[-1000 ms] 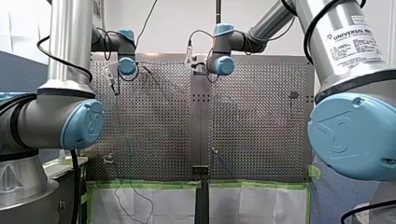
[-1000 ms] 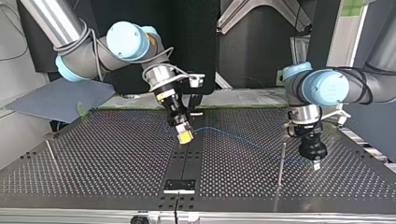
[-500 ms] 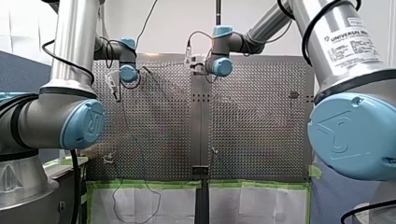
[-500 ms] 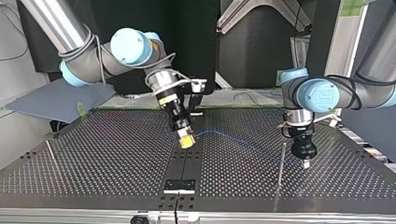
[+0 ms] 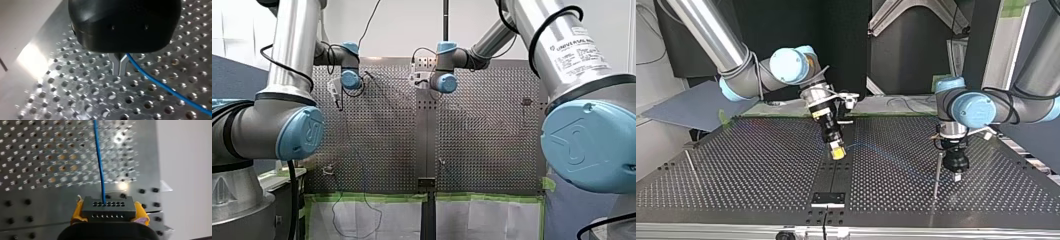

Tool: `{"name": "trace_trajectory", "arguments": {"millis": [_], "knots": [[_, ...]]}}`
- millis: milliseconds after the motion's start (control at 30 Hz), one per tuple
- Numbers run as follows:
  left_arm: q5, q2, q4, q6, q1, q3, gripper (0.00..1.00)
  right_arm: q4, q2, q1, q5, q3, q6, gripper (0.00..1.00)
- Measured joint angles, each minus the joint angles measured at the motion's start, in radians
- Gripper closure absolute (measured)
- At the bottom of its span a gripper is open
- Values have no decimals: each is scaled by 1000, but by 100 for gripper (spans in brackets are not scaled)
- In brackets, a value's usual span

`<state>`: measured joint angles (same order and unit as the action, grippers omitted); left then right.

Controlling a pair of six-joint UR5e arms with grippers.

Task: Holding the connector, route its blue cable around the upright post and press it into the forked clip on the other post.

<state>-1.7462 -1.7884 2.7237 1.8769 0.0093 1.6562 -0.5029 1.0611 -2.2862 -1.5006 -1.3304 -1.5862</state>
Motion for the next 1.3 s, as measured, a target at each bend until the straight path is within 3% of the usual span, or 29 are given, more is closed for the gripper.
{"name": "trace_trajectory", "arguments": {"millis": [567, 600, 633, 700, 767, 800, 833, 900, 933, 1000, 1300], "knots": [[33, -58, 16, 4, -8, -3, 100, 7, -115, 2, -46, 0, 6, 100], [34, -60, 17, 4, -8, -3, 93, 9, -120, 1, -47, 0, 7, 100], [34, -61, 18, 5, -8, -3, 93, 11, -128, 0, -48, 0, 8, 100], [34, -63, 21, 9, -9, -2, 71, 14, -139, -3, -47, 0, 9, 100], [34, -63, 27, 14, -9, -2, 67, 21, -152, -7, -48, 0, 11, 100], [33, -63, 30, 15, -9, -2, 50, 26, -157, -9, -48, 0, 13, 100], [32, -63, 33, 17, -9, -2, 50, 31, -164, -11, -48, 0, 15, 100], [27, -63, 38, 18, -10, -2, 29, 38, -175, -14, -49, -1, 19, 100], [24, -63, 42, 19, -10, -2, 29, 41, -181, -16, -49, -1, 21, 100], [21, -64, 48, 21, -11, -1, 17, 45, -191, -19, -49, -2, 25, 100], [20, -64, 54, 23, -14, -1, 11, 58, -216, -32, -57, -6, 36, 100]]}}
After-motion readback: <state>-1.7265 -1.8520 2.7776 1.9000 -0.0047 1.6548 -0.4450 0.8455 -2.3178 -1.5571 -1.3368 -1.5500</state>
